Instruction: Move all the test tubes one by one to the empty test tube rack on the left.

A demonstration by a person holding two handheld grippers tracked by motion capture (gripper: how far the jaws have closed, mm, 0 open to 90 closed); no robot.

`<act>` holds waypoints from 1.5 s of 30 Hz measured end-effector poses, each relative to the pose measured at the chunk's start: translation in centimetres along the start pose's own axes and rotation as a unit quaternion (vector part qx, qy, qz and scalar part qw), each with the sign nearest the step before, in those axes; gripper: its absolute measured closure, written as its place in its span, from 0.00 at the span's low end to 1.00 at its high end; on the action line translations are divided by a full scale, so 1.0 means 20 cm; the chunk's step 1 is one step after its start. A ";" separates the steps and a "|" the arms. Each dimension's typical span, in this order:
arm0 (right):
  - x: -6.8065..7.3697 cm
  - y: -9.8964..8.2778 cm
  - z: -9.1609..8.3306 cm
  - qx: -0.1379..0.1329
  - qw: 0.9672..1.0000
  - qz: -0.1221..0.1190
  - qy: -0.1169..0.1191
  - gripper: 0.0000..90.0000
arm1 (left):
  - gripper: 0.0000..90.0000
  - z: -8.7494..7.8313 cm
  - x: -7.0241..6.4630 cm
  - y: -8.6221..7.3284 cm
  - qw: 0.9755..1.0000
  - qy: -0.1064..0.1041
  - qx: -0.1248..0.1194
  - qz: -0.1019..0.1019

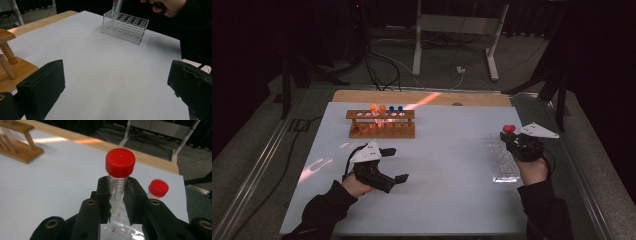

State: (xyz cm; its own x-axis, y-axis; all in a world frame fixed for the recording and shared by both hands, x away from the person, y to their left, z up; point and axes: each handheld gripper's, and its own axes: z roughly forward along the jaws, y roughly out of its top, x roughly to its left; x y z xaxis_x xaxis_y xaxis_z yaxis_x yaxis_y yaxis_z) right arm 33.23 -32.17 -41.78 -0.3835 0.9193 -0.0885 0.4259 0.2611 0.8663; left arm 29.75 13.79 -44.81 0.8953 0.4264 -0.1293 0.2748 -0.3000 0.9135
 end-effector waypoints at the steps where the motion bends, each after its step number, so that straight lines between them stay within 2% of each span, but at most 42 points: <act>1: 0.00 0.01 -0.02 -0.007 1.000 0.002 0.002 0.83 | 0.02 0.00 0.00 0.00 1.000 0.001 -0.002 -0.001; 5: 0.05 0.05 -0.08 -0.032 0.999 -0.008 0.022 0.83 | 0.02 -0.01 -0.01 0.02 1.000 -0.001 -0.006 0.003; 7: 0.10 0.08 -0.10 -0.040 0.998 -0.022 0.038 0.83 | 0.02 -0.01 -0.02 0.03 1.000 -0.003 -0.009 0.003; 11: 0.23 0.08 -0.09 -0.036 0.995 -0.036 0.086 0.83 | 0.03 -0.01 -0.04 0.05 1.000 -0.008 -0.010 0.006; 16: 0.38 0.04 -0.03 -0.015 0.988 -0.056 0.145 0.83 | 0.03 0.00 -0.07 0.06 1.000 -0.009 -0.010 0.009; 21: 0.51 0.02 -0.01 -0.002 0.979 -0.074 0.189 0.83 | 0.03 0.02 -0.08 0.07 1.000 -0.011 -0.007 0.011; 27: 0.65 0.01 0.01 0.008 0.969 -0.099 0.225 0.83 | 0.07 0.05 -0.11 0.09 1.000 -0.024 -0.008 0.013; 30: 0.71 0.00 0.02 0.017 0.963 -0.112 0.243 0.83 | 0.09 0.07 -0.14 0.11 0.999 -0.029 -0.008 0.025; 35: 0.79 0.00 0.02 0.022 0.955 -0.124 0.267 0.83 | 0.18 0.09 -0.16 0.13 0.999 -0.031 -0.016 0.033; 38: 0.83 -0.01 0.03 0.026 0.952 -0.131 0.276 0.83 | 0.26 0.11 -0.17 0.15 0.999 -0.036 -0.018 0.037; 42: 0.86 -0.01 0.03 0.030 0.947 -0.133 0.291 0.83 | 0.37 0.14 -0.19 0.16 0.998 -0.031 -0.015 0.051; 45: 0.88 -0.01 0.03 0.030 0.946 -0.134 0.295 0.83 | 0.45 0.16 -0.19 0.17 0.998 -0.032 -0.015 0.055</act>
State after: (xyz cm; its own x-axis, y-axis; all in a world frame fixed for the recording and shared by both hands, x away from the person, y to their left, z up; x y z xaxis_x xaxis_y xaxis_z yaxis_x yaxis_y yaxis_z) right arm 26.90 -15.89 -43.69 -0.8673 0.4978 0.0047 0.2880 0.4940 0.8203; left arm 28.34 8.42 -42.51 0.9404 0.3362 -0.0504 0.1632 -0.3164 0.9345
